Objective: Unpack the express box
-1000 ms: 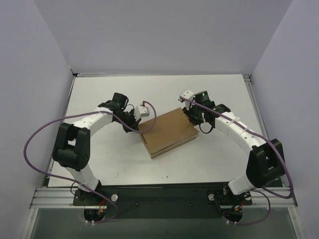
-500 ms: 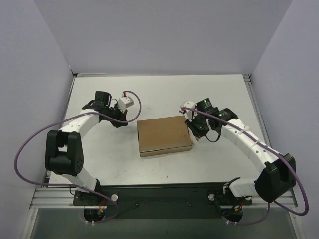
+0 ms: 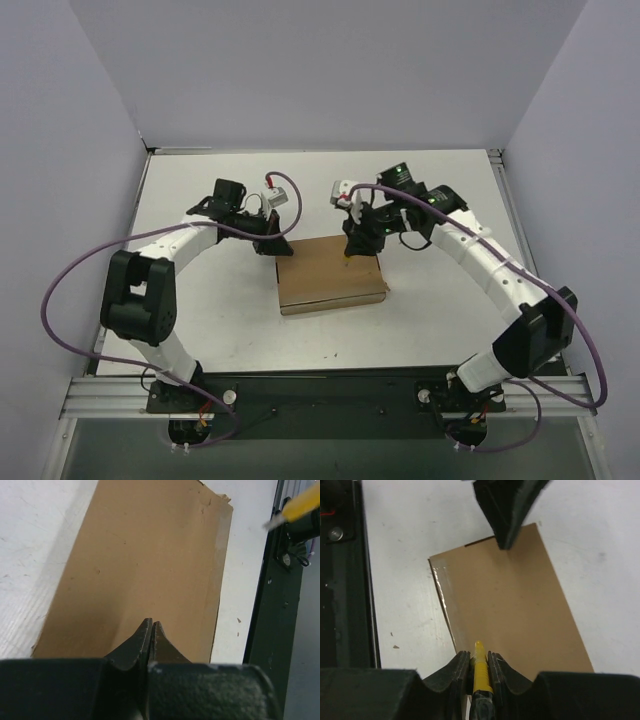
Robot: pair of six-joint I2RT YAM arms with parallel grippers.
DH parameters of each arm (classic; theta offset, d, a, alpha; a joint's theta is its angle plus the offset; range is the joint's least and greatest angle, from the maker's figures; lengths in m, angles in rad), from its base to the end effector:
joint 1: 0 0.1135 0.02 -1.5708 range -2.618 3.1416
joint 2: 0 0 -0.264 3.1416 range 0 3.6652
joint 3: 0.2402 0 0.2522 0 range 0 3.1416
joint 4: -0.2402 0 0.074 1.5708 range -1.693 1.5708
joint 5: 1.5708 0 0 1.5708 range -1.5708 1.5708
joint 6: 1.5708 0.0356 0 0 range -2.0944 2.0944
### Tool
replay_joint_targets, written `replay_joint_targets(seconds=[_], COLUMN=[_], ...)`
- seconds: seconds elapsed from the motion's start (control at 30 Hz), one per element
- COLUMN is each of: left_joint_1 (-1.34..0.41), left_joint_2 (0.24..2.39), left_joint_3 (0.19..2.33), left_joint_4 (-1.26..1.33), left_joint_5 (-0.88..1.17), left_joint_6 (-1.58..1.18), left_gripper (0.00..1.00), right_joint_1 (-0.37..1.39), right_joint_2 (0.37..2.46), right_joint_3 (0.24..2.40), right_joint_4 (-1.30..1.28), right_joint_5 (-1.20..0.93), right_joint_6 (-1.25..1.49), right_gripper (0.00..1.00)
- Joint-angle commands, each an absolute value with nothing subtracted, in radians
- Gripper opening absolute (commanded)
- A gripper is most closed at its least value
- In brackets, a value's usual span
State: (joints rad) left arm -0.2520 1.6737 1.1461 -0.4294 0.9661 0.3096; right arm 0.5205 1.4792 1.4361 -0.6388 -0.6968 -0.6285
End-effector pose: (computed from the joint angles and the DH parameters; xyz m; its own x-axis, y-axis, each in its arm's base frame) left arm 0.3251 -0.1140 0.2276 -0.5710 0.3259 -0.7535 0.8133 0.3497 -0.4650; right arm 0.2678 0.1799 0.3619 0.0361 -0.4990 -0.8658 -0.9797 0.1535 -0.1293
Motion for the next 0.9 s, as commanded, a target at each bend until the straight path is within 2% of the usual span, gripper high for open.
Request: replay_joint_targets(seconds=[0.0, 0.23, 0.5, 0.87], left_joint_1=[-0.264, -0.245, -0.244, -0.244], left_joint_2=[1.750, 1.832, 1.841, 1.832], left_joint_3=[1.141, 1.131, 1.104, 1.085], left_joint_4=[-0.319, -0.365, -0.362, -0.337], left_joint_5=[1.049, 1.065, 1.065, 1.052], left_joint_6=[0.198, 0.218, 0.232, 0.224], left_gripper=[0.00, 0.00, 0.00, 0.00], right_joint_1=[0.603, 0.738, 0.816, 0.825], right_joint_2=[1.560, 1.520, 1.505, 1.522], right_joint_3=[1.416, 1.246, 1.172, 1.172], right_joint_4=[-0.552, -0.275, -0.201, -0.215], right_joint_5=[-0.798, -0.666, -0.632, -0.621], right_joint_6=[-0.632, -0.542, -0.479, -0.482], right_gripper=[0.00, 0.00, 0.00, 0.00])
